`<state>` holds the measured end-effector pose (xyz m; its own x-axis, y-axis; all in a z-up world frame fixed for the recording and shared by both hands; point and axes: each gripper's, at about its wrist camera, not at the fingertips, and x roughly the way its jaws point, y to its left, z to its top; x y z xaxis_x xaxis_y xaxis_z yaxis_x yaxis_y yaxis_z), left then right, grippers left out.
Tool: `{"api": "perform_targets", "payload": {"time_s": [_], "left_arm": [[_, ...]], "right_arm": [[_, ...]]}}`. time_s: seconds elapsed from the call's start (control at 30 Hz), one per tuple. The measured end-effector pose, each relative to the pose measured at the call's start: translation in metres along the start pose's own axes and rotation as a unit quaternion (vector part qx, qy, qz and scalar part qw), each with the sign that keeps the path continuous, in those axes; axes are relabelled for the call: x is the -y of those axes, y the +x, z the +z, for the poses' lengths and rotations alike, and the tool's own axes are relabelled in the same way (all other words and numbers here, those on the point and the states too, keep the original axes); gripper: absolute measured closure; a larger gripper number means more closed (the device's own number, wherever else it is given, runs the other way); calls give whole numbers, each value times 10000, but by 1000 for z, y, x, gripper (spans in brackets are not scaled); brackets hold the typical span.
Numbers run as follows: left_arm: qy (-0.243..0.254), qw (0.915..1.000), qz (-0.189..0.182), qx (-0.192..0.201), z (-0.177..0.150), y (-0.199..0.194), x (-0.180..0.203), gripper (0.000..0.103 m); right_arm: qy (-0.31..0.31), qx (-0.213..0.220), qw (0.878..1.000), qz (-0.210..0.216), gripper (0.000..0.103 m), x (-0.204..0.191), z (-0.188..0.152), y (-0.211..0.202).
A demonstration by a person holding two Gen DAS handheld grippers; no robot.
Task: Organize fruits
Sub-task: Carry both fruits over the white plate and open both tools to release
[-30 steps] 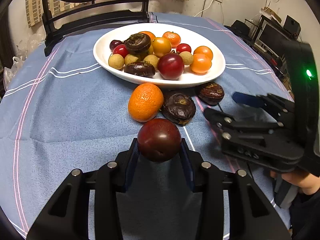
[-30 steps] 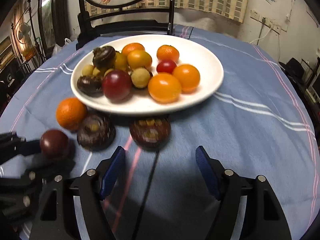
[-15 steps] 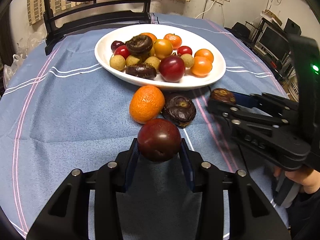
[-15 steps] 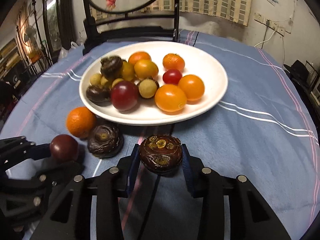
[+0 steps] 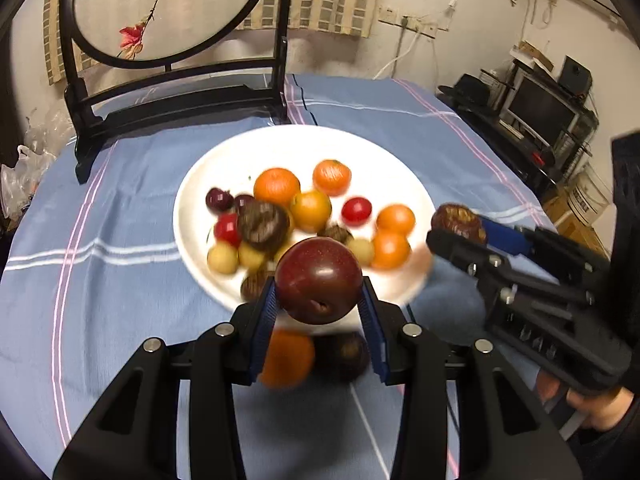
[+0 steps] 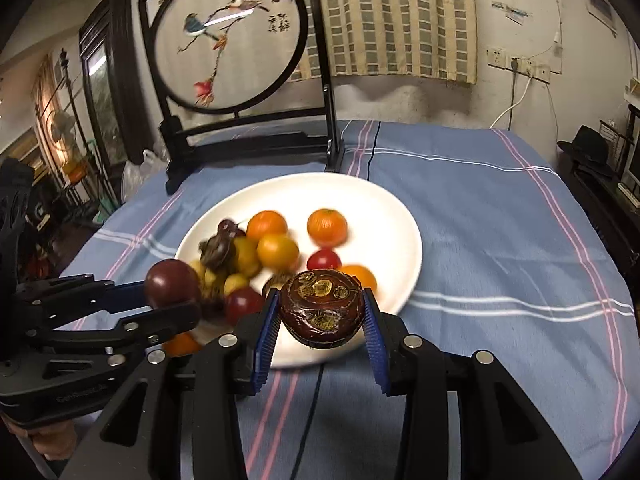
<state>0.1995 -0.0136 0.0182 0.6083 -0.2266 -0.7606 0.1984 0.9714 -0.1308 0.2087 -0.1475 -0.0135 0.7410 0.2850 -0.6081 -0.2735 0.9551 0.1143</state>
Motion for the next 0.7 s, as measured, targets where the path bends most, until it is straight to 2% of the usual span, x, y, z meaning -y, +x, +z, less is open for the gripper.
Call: {"api": "perform_targets", "payload": {"time_s": [0.27,0.33,0.37,0.4,0.43,0.47,0.53,0.7], "left_arm": [[-277,9994,105,-169,33,37,-8,63],[-307,9994,106,-108,38,40,-8,64],[-305,9994,143,-74,40,41,-9,61],[-318,9994,130,-44,42,40,-9,59],[-331,9994,92,-22,42,38,-10,51],[-328,9995,30,20,42,35,-11,39],[-237,9995,65,203,40,27,-9,30],[-168,9995,3,261,23,15,-8,25]], "right_arm": [[137,-171,9998,-43,63,7,22,40],[276,-277,9992,31,61,13,24,50],[400,-308,9987,98,60,17,24,53],[667,-308,9971,180,51,26,23,55],[865,-291,9956,197,39,33,20,55],[1043,-272,9939,220,37,40,18,54],[1103,-266,9933,241,37,45,14,50],[1179,-252,9923,271,35,53,4,35]]}}
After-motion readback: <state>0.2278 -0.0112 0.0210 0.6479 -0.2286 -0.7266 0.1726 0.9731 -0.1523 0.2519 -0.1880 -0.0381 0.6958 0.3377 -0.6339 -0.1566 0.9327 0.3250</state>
